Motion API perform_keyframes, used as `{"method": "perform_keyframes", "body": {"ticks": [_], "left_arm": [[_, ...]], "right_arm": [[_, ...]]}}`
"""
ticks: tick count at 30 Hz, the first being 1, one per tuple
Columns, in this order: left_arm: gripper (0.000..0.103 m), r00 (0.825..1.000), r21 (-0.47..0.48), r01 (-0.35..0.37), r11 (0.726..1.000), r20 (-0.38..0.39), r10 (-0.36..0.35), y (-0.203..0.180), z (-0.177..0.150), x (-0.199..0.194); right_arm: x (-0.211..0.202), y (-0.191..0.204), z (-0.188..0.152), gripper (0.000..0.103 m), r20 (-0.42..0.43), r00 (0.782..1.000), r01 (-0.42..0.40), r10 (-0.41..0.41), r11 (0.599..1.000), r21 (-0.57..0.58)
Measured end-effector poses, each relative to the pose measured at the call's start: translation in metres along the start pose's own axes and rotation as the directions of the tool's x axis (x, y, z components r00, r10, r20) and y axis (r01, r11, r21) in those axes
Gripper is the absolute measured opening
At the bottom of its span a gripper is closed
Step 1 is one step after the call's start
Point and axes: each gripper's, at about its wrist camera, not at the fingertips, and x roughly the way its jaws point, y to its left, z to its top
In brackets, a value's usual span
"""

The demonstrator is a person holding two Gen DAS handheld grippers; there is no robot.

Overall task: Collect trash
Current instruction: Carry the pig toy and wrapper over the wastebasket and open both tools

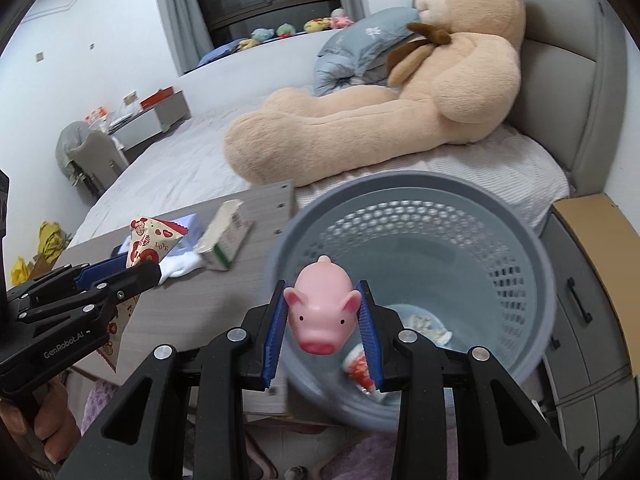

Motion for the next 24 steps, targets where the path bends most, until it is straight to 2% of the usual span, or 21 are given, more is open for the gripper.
{"method": "perform_keyframes", "body": {"ticks": [6, 10, 19, 22, 23, 24], "left_arm": [[0.034, 0.998, 0.044, 0.066, 0.997, -0.012, -0.065, -0.044, 0.020, 0.025], [0.036, 0.998, 0.047, 0.069, 0.997, -0.008, -0.069, -0.062, 0.027, 0.039], [0.036, 0.995, 0.062, 0.085, 0.994, -0.064, -0.081, -0.085, 0.034, 0.067], [0.049, 0.994, 0.059, 0.088, 0.994, -0.068, -0.084, -0.088, 0.037, 0.072], [0.053, 0.994, 0.058, 0.087, 0.995, -0.068, -0.083, -0.089, 0.037, 0.073], [0.056, 0.994, 0.059, 0.086, 0.995, -0.068, -0.082, -0.089, 0.037, 0.073]], "right_arm": [[0.003, -0.043, 0.004, 0.033, -0.018, 0.998, 0.053, -0.052, 0.998, 0.042], [0.010, -0.063, 0.001, 0.033, -0.044, 0.997, 0.070, -0.067, 0.995, 0.067], [0.022, -0.091, 0.000, 0.034, -0.070, 0.995, 0.075, -0.067, 0.991, 0.110], [0.022, -0.097, 0.003, 0.047, -0.060, 0.996, 0.075, -0.068, 0.990, 0.123], [0.021, -0.099, 0.003, 0.055, -0.052, 0.996, 0.077, -0.071, 0.989, 0.127], [0.020, -0.099, 0.003, 0.057, -0.046, 0.996, 0.078, -0.072, 0.988, 0.130]]}}
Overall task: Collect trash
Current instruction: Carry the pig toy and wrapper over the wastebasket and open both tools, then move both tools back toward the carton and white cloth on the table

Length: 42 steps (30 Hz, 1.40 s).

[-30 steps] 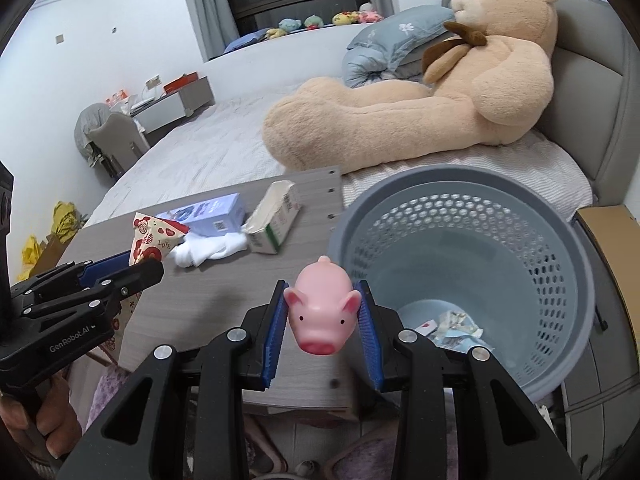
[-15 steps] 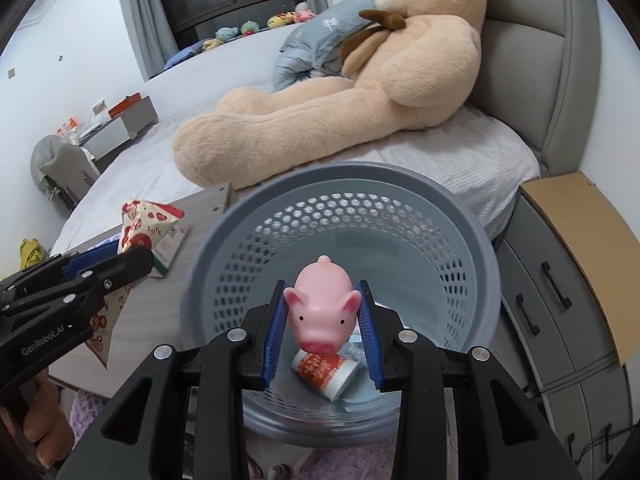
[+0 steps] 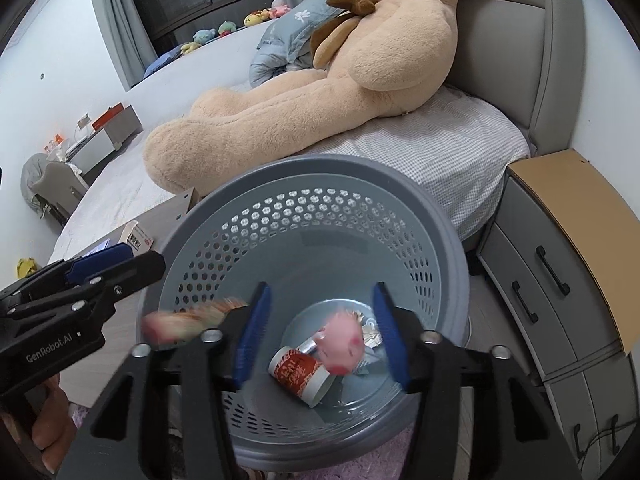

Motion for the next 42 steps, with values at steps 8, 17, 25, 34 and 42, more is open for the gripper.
{"method": "perform_keyframes", "body": {"ticks": [8, 17, 25, 34, 42], "left_arm": [[0.074, 0.999, -0.005, -0.049, 0.999, -0.001, 0.049, 0.002, -0.002, 0.000], [0.093, 0.994, -0.038, -0.104, 0.994, 0.028, 0.105, 0.013, -0.002, -0.011], [0.094, 0.985, -0.076, -0.151, 0.986, 0.071, 0.156, 0.023, -0.003, -0.031], [0.096, 0.977, -0.112, -0.180, 0.977, 0.096, 0.191, 0.039, -0.013, -0.052], [0.096, 0.968, -0.147, -0.210, 0.967, 0.107, 0.227, 0.062, -0.030, -0.074]], "right_arm": [[0.003, -0.003, -0.002, 0.057, -0.007, 1.000, 0.011, -0.011, 1.000, 0.009], [-0.002, 0.003, -0.006, 0.061, 0.009, 0.999, 0.040, -0.040, 0.999, 0.001], [-0.015, 0.013, -0.008, 0.068, 0.051, 0.996, 0.069, -0.068, 0.998, -0.009], [-0.026, 0.032, -0.011, 0.071, 0.071, 0.995, 0.078, -0.076, 0.997, -0.027], [-0.034, 0.063, -0.017, 0.074, 0.080, 0.995, 0.060, -0.055, 0.996, -0.062]]}}
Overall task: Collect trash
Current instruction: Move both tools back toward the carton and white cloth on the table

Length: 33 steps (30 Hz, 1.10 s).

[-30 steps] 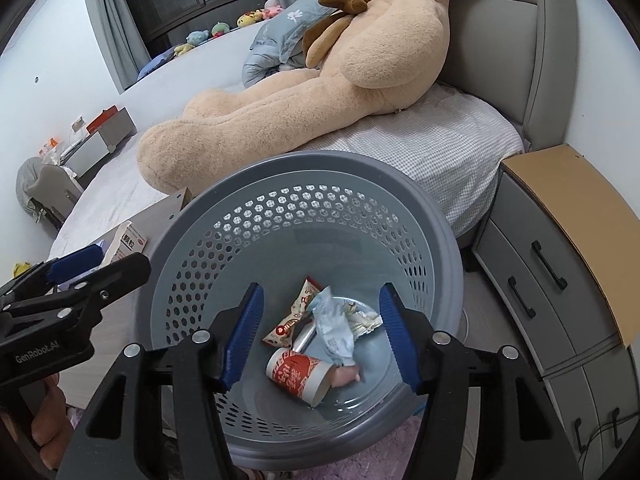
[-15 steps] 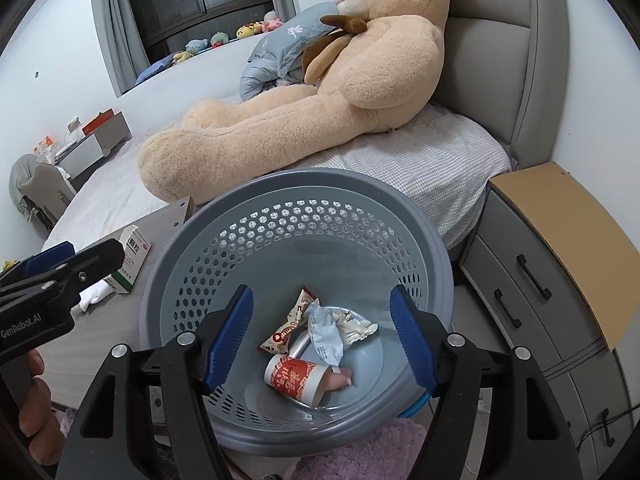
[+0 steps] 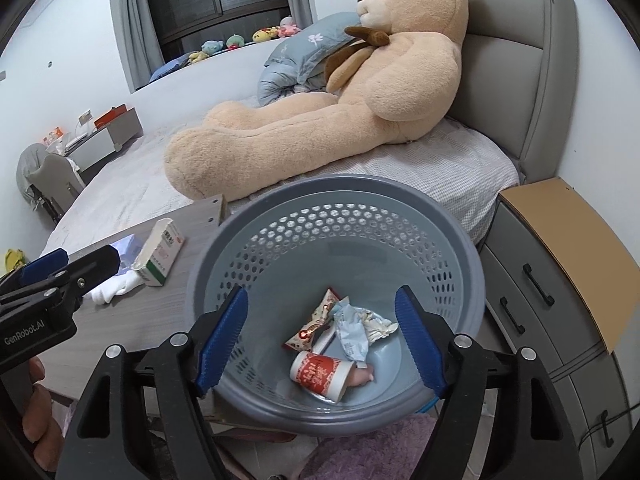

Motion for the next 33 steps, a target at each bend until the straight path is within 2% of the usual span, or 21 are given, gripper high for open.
{"method": "perform_keyframes", "body": {"ticks": [13, 22, 33], "left_arm": [[0.096, 0.994, -0.084, -0.109, 0.990, -0.002, 0.110, 0.070, -0.025, -0.018], [0.096, 0.976, -0.151, -0.216, 0.965, 0.003, 0.219, 0.125, -0.034, -0.023], [0.096, 0.966, -0.227, -0.258, 0.939, -0.040, 0.256, 0.181, -0.046, -0.007]], "right_arm": [[-0.002, 0.068, -0.005, 0.078, 0.005, 1.000, -0.030, 0.031, 0.994, -0.108], [0.013, 0.120, -0.004, 0.080, -0.002, 1.000, -0.027, 0.028, 0.981, -0.191], [0.054, 0.168, 0.006, 0.080, -0.073, 0.996, -0.069, 0.052, 0.965, -0.253]]}}
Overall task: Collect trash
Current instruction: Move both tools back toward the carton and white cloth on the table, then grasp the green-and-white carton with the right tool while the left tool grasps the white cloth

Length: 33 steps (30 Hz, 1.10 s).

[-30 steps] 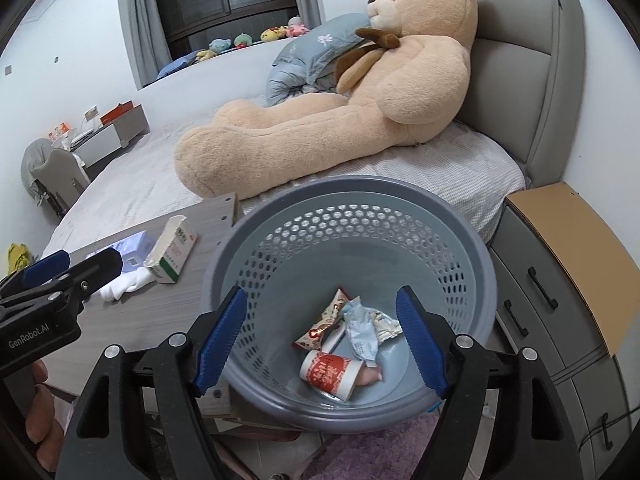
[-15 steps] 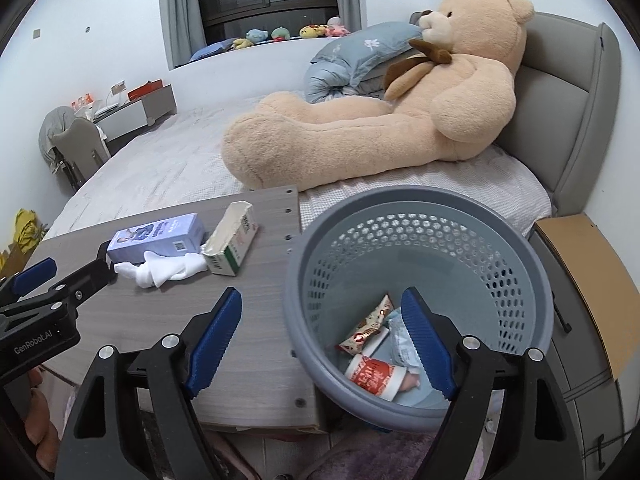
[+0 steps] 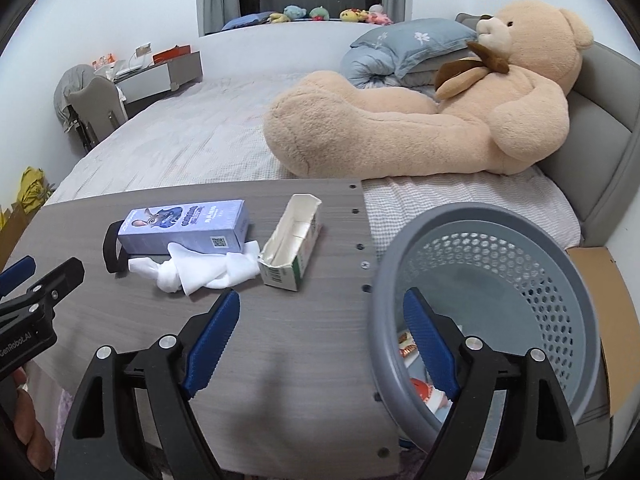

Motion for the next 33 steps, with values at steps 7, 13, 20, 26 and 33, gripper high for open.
{"method": "perform_keyframes", "body": {"ticks": [7, 13, 20, 26, 33], "left_arm": [[0.096, 1.000, -0.026, -0.006, 1.000, -0.028, 0.005, 0.017, 0.000, 0.018], [0.096, 0.999, -0.054, -0.037, 0.998, -0.031, 0.035, 0.038, 0.001, 0.026], [0.096, 0.997, -0.088, -0.068, 0.994, -0.037, 0.065, 0.060, 0.002, 0.031], [0.096, 0.998, -0.088, -0.060, 0.994, -0.034, 0.057, 0.060, 0.003, 0.032], [0.096, 0.999, -0.076, -0.033, 0.997, -0.040, 0.030, 0.052, 0.001, 0.032]], "right_arm": [[0.027, 0.014, 0.012, 0.080, -0.038, 0.999, -0.008, 0.008, 1.000, 0.006], [0.044, 0.020, 0.018, 0.080, -0.062, 0.998, -0.014, 0.014, 1.000, 0.012], [0.058, 0.025, 0.023, 0.080, -0.077, 0.997, 0.003, 0.000, 1.000, 0.028], [0.072, 0.018, 0.029, 0.080, -0.102, 0.995, 0.003, 0.005, 0.997, 0.076], [0.085, 0.015, 0.032, 0.080, -0.120, 0.993, 0.029, -0.018, 0.995, 0.093]]}}
